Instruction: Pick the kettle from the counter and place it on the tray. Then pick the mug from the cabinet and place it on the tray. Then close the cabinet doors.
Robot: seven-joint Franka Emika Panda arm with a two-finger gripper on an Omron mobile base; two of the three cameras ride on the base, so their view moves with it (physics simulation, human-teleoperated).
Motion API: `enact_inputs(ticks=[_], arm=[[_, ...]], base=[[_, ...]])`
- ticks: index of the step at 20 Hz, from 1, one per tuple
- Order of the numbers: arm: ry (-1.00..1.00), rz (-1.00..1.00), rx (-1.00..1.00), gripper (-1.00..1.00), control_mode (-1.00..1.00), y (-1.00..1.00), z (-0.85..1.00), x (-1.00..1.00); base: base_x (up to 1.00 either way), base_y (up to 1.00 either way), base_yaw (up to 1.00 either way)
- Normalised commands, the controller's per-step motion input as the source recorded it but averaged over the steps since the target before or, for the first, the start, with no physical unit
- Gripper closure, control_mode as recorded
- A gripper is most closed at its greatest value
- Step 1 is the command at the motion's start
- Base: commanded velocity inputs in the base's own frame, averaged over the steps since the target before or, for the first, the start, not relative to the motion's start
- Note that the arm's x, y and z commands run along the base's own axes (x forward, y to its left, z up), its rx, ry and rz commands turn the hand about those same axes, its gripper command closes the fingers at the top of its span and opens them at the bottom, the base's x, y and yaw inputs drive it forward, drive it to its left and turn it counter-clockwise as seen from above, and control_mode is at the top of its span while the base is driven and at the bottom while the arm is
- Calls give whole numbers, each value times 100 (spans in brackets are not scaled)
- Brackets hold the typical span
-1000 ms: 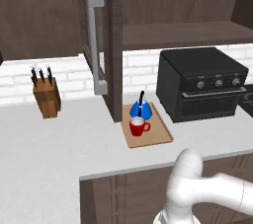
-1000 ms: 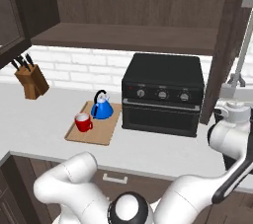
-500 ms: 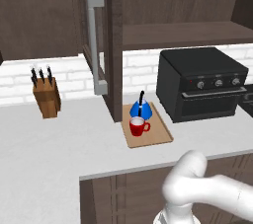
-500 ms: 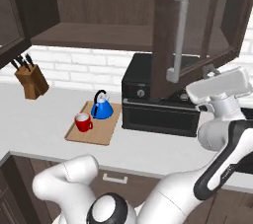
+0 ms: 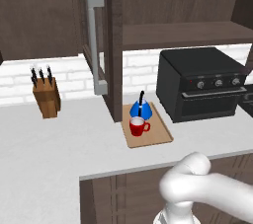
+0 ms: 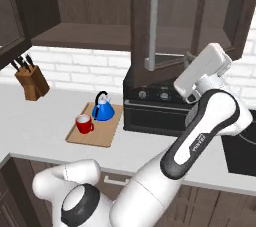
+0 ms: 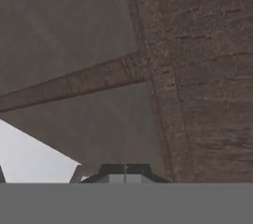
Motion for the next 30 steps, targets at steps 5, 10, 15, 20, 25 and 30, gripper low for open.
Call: enact_inputs(ticks=[5,10,15,20,25,30], arm=[[34,-21,-27,100,-100,100,12,0],[32,-34,-24,100,-100,100,0,0],[18,-34,-15,100,-100,100,-3,31],[1,-23,-3,100,-100,95,-22,70],[0,-12,0,100,-100,50,-7,71],[2,-9,0,100,-100,34,0,66]], base=[[0,0,0],[0,0,0],[0,0,0],[0,0,0],[0,0,0],[0,0,0]])
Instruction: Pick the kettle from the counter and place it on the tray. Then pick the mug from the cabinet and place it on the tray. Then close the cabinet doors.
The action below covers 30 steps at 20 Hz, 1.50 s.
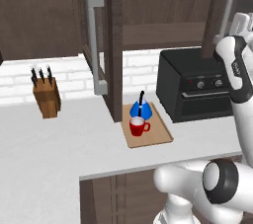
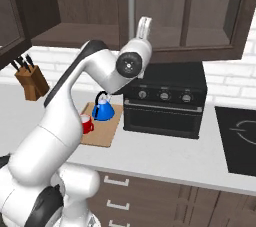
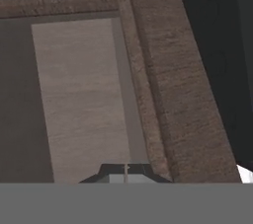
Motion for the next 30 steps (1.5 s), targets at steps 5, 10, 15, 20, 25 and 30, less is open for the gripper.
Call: enact_inputs(ticks=[5,10,15,20,25,30], arm=[[3,-1,0,100,-100,8,-1,74],[0,0,0,100,-100,0,-15,86],[0,0,0,100,-100,0,-25,93],[0,0,0,100,-100,0,-25,100],[0,0,0,100,-100,0,-14,80],[0,0,0,100,-100,0,-1,32]], base=[[0,0,0],[0,0,0],[0,0,0],[0,0,0],[0,0,0],[0,0,0]])
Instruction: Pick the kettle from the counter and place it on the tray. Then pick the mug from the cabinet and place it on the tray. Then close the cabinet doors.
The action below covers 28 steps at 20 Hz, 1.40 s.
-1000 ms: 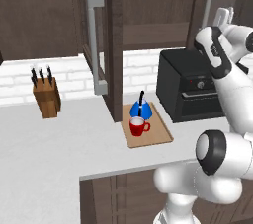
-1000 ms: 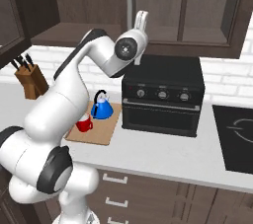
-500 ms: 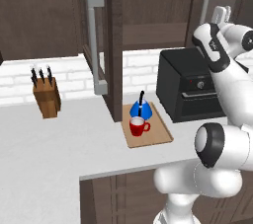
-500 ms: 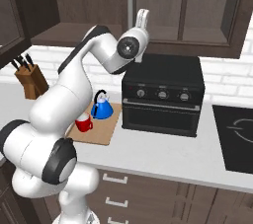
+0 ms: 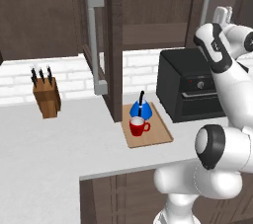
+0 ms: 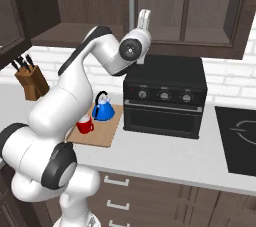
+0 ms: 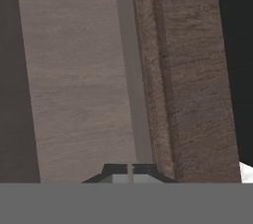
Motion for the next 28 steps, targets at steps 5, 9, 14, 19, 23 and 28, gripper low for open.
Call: enact_inputs(ticks=[5,9,14,19,23,28], arm=[[-4,0,0,100,-100,0,11,-22],[-9,0,0,100,-100,-3,35,-62],[8,0,-6,100,-100,-1,40,-95],[25,0,-17,100,-100,18,23,-100],[9,1,-17,100,-100,53,7,-100],[0,9,-17,100,-100,87,0,-100]], base=[[0,0,0],[0,0,0],[0,0,0],[0,0,0],[0,0,0],[0,0,0]])
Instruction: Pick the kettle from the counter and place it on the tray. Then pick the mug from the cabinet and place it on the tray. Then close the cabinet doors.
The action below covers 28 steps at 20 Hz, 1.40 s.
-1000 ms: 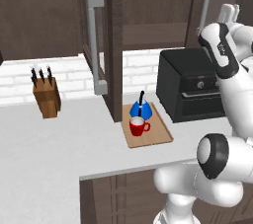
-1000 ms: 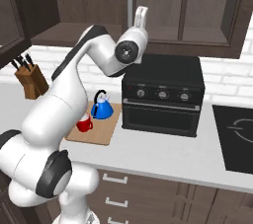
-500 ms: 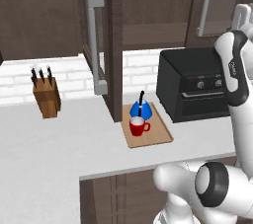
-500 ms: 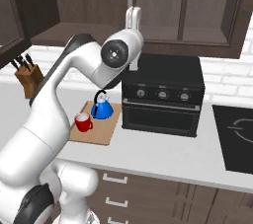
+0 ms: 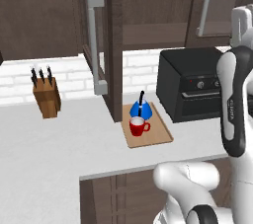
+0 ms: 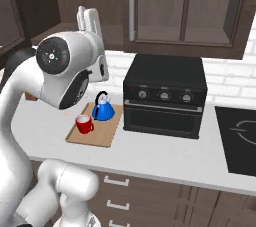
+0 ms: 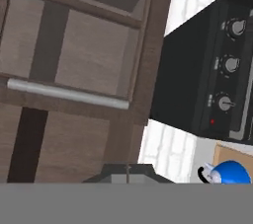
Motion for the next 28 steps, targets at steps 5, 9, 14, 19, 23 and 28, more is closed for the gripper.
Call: enact_inputs(ticks=[5,9,14,19,23,28], arm=[[-2,0,-14,100,-100,100,0,-100],[1,0,-10,100,-100,100,1,-91],[16,0,-8,100,-100,100,1,-61],[23,-1,-6,100,-100,92,0,-11],[0,0,-2,100,-100,68,-7,-16],[-10,0,-3,100,-100,76,-18,-25]], base=[[0,0,0],[0,0,0],[0,0,0],[0,0,0],[0,0,0],[0,0,0]])
